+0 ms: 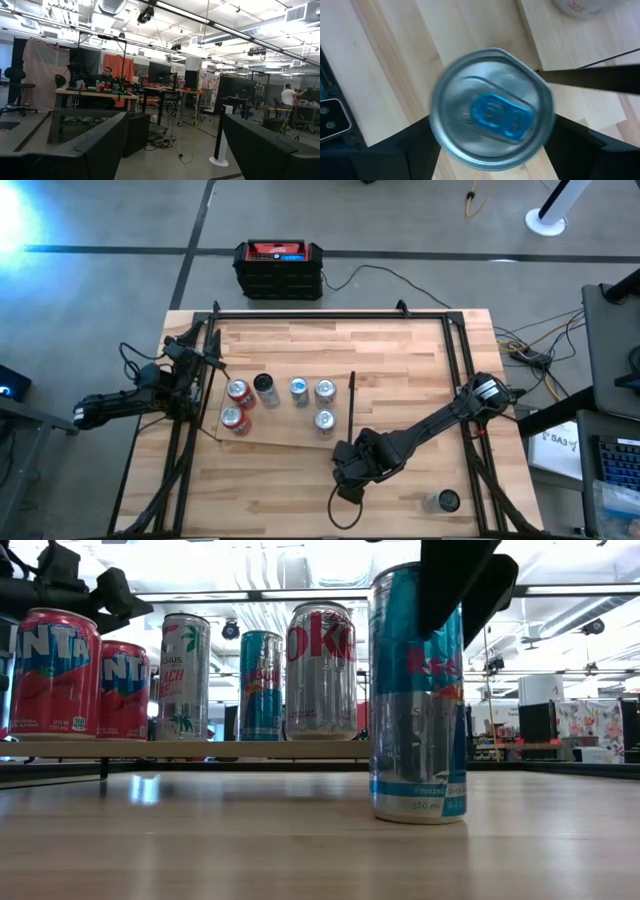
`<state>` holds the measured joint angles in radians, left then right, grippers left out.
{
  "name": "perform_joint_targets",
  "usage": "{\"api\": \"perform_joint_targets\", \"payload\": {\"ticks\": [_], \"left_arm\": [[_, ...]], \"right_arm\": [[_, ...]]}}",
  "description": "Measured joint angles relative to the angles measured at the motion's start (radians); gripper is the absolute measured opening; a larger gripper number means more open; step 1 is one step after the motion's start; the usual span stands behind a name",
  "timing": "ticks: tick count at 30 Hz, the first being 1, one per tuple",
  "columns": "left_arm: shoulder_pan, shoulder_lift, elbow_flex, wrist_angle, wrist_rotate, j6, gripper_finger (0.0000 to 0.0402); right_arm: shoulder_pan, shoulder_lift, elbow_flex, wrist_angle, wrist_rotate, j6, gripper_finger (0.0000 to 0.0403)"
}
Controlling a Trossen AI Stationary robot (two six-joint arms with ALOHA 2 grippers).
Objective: Place canned beverage on shelf
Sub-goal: Move the blue soda can to the bottom middle of the table
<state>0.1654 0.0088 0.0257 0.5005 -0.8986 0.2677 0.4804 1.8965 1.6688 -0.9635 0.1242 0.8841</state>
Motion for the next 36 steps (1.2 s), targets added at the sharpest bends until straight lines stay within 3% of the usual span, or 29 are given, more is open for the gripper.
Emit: {"api": "perform_joint_targets", "payload": {"ticks": [6, 12, 16, 27, 36], "left_arm": [[0.0, 0.0, 0.0, 0.0, 0.0, 0.0, 0.0311], [0.0, 0.0, 0.0, 0.0, 0.0, 0.0, 0.0311], [0.0, 0.0, 0.0, 0.0, 0.0, 0.0, 0.0311], [0.0, 0.0, 0.0, 0.0, 0.0, 0.0, 0.0311], [0.0, 0.0, 0.0, 0.001, 0.0, 0.0, 0.0311]], "right_arm": [[-0.001, 0.0, 0.004, -0.002, 0.047, 0.0, 0.0334], [0.011, 0.0, 0.004, -0.026, 0.095, 0.165, 0.0379], [0.047, 0.0, 0.004, -0.026, 0.146, 0.268, 0.0385], [0.214, 0.018, -0.002, -0.029, 0.559, 0.5, 0.0385], [0.248, 0.091, -0.004, -0.049, 0.79, 0.664, 0.0385]]}}
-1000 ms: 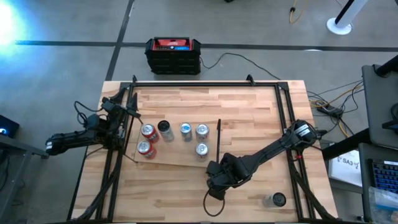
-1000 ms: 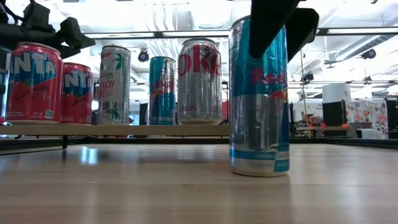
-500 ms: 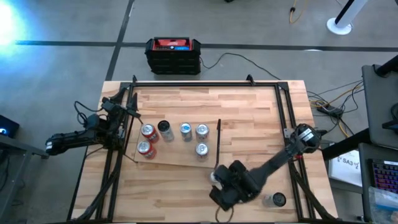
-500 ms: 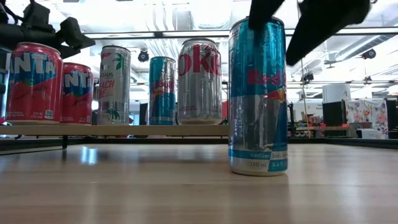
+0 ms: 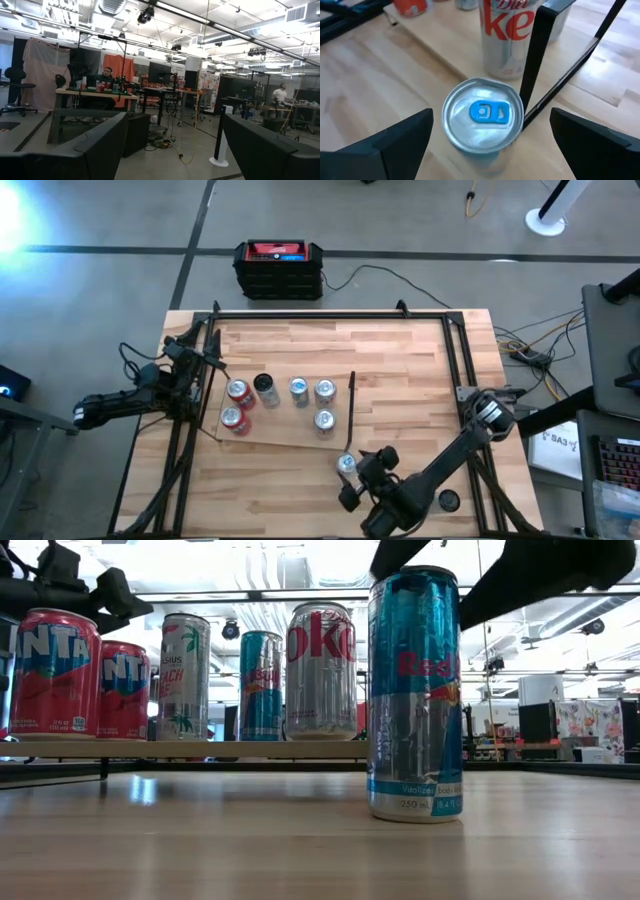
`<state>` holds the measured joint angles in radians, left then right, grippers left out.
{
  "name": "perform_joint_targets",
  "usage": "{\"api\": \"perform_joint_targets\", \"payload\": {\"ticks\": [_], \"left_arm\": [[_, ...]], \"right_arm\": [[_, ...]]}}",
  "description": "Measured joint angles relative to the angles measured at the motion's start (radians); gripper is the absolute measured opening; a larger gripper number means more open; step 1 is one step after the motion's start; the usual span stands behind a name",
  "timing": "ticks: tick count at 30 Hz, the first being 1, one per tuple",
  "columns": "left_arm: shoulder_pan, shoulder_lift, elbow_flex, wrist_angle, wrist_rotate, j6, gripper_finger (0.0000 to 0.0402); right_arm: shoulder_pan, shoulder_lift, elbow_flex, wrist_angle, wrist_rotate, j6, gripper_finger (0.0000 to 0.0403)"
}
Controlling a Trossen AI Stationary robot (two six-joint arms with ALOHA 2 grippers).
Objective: Place canned beverage on shelf
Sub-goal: Move the blue soda can to the bottom middle of the table
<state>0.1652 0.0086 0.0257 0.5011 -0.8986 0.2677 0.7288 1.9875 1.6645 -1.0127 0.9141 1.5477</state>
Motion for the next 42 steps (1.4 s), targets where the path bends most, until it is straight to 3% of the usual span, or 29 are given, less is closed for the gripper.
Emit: {"api": "perform_joint_targets", "payload": {"ticks": [19, 36, 42], "left_arm": [[0.0, 0.0, 0.0, -0.001, 0.0, 0.0, 0.0311], [0.0, 0.0, 0.0, -0.001, 0.0, 0.0, 0.0311], [0.0, 0.0, 0.0, -0.001, 0.0, 0.0, 0.0311]], "right_arm": [[0.0, 0.158, 0.0, -0.003, 0.155, 0.146, 0.0384], [0.006, 0.181, 0.0, 0.038, 0.219, 0.088, 0.0384], [0.006, 0.181, 0.0, 0.122, 0.209, -0.028, 0.0369]]}}
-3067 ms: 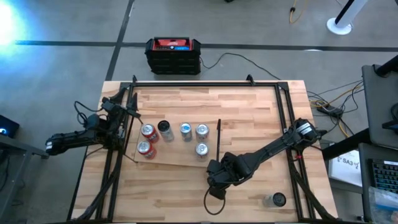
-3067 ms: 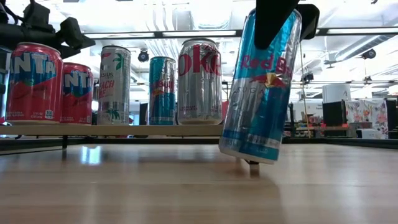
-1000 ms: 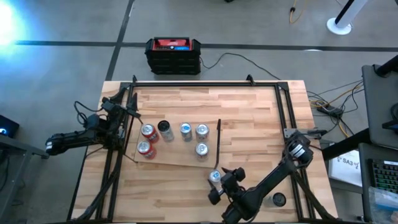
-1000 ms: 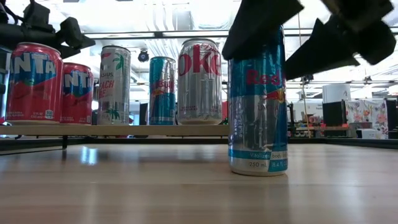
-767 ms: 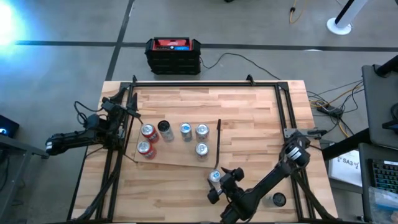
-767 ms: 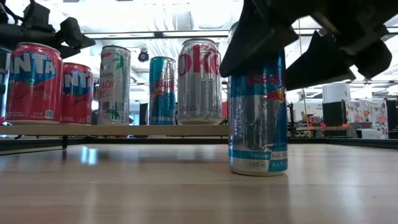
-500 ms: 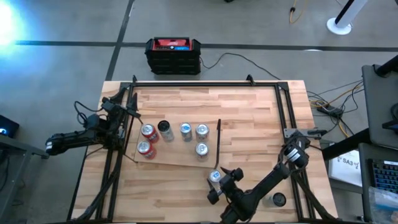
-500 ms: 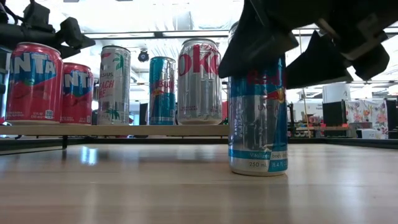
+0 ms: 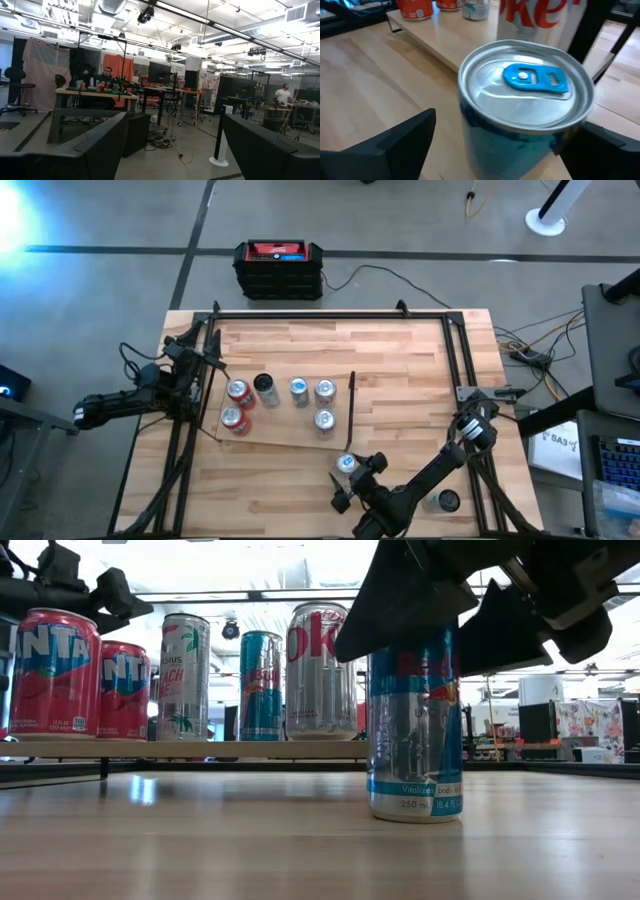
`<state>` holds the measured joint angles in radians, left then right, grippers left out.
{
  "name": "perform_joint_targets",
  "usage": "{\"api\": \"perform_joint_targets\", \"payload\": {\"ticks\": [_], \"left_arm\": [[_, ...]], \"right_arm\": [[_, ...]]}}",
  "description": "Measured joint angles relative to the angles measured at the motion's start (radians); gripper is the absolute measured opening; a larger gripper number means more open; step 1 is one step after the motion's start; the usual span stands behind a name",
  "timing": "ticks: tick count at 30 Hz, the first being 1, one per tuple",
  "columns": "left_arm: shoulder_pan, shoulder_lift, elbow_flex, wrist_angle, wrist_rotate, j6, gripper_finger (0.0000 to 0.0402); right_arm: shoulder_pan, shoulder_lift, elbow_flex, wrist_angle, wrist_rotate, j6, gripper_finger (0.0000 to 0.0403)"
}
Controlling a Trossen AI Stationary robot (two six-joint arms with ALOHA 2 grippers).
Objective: Place canned beverage on shelf
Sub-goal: Move the blue soda can to the bottom middle of the table
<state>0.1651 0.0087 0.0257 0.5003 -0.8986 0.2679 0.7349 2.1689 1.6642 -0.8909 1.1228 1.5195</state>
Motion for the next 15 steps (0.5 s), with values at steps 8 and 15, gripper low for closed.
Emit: {"api": "perform_joint_targets", "payload": {"ticks": [8, 15], "left_arm": [[0.0, 0.0, 0.0, 0.0, 0.0, 0.0, 0.0311], [0.0, 0.0, 0.0, 0.0, 0.0, 0.0, 0.0311]], "right_arm": [[-0.002, 0.0, 0.0, 0.042, -0.005, -0.054, 0.0325], [-0.013, 0.0, 0.0, 0.09, -0.004, -0.064, 0.0324]]}}
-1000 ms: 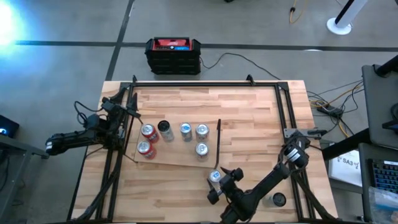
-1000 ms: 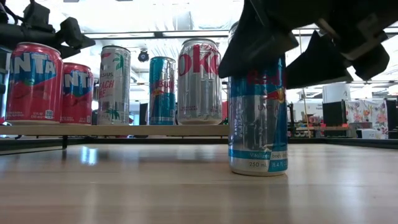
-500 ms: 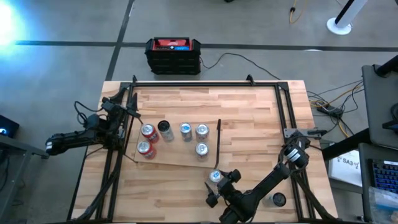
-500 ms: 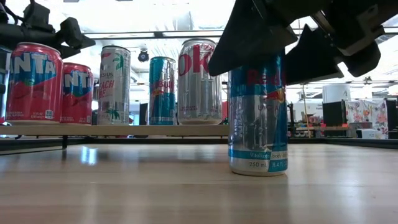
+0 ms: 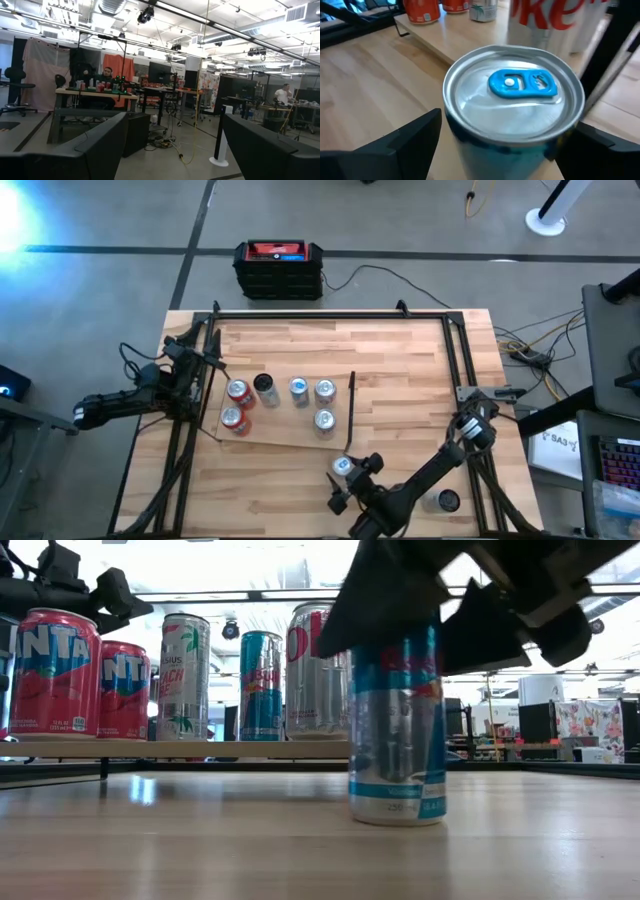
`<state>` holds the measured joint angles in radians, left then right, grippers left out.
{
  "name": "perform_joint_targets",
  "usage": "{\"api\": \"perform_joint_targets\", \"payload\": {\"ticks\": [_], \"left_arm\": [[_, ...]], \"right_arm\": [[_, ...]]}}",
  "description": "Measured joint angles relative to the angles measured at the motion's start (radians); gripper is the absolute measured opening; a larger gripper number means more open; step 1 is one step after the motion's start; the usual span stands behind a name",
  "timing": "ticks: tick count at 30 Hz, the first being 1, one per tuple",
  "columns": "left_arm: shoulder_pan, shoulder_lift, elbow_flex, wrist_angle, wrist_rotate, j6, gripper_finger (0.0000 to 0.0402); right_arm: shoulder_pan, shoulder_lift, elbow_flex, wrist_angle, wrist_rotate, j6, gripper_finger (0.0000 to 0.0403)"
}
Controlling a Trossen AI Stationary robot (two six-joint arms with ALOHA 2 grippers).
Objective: Place canned beverage on shelf
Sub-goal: Move the blue soda can to the bottom middle of the table
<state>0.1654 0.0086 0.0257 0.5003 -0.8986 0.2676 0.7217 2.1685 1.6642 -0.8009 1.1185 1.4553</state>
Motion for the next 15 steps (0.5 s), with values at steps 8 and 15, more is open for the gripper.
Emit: {"api": "perform_joint_targets", "payload": {"ticks": [8, 15], "left_arm": [[0.0, 0.0, 0.0, 0.0, 0.0, 0.0, 0.0311], [0.0, 0.0, 0.0, 0.0, 0.0, 0.0, 0.0311]], "right_arm": [[-0.012, 0.0, 0.0, 0.111, -0.022, -0.154, 0.0324], [-0.019, 0.0, 0.0, 0.157, -0.046, -0.125, 0.0324]]}}
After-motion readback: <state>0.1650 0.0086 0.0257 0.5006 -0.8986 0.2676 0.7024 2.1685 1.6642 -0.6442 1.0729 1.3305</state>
